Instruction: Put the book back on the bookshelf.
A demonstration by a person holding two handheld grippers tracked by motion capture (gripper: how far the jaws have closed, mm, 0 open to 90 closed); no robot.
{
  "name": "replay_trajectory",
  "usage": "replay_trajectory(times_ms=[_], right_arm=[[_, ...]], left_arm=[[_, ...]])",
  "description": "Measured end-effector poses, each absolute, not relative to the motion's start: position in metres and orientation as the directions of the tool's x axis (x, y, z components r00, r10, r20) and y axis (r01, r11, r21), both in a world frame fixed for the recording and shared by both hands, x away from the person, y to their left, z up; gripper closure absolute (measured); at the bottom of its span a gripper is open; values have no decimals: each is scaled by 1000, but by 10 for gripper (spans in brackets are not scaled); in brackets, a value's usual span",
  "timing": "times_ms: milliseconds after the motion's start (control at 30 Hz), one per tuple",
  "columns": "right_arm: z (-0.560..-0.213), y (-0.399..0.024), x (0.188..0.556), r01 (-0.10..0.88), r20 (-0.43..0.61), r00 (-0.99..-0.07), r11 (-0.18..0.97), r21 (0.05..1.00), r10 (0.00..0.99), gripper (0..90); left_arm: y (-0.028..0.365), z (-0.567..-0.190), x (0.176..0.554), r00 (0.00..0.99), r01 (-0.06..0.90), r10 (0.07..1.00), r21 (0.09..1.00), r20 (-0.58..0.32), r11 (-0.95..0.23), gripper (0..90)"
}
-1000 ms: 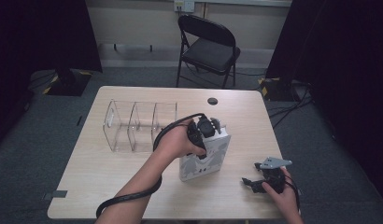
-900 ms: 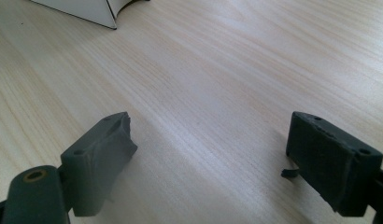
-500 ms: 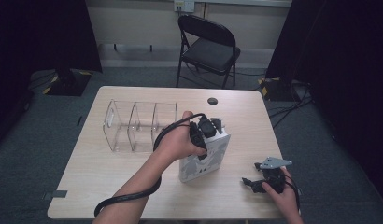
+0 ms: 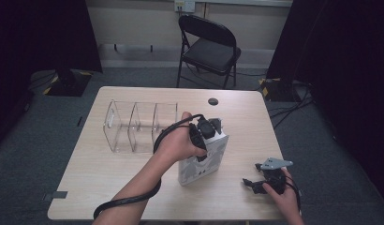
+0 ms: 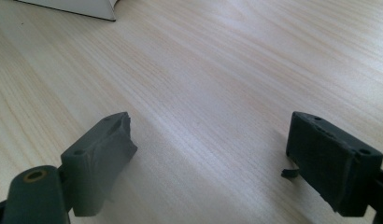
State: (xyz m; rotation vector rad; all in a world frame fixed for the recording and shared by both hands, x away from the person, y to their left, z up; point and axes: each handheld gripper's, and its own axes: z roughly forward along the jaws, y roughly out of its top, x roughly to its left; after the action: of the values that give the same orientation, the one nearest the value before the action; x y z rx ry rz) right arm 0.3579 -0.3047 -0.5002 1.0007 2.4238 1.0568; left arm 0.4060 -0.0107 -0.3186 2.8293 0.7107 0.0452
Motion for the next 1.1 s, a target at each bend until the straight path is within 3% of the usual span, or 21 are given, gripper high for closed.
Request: replay_trajectory(times_ms=[333, 567, 767, 1100], right_arm=[[-500, -304, 358, 479, -5, -705, 481, 734, 709, 134], [-500, -304, 358, 478, -5, -705, 481, 734, 709, 134], [-500, -305, 358, 477, -7, -706, 482, 735, 709, 134], [-500, -305, 358, 477, -7, -706, 482, 735, 709, 134]], left_arm=[[-15, -317, 402, 882, 462, 472, 207, -3, -862, 527], [-12, -313, 402, 866, 494, 498, 202, -35, -845, 530], [-2, -299, 402, 835, 547, 546, 222, -68, -808, 531], [23, -290, 400, 805, 587, 591, 203, -46, -784, 531]])
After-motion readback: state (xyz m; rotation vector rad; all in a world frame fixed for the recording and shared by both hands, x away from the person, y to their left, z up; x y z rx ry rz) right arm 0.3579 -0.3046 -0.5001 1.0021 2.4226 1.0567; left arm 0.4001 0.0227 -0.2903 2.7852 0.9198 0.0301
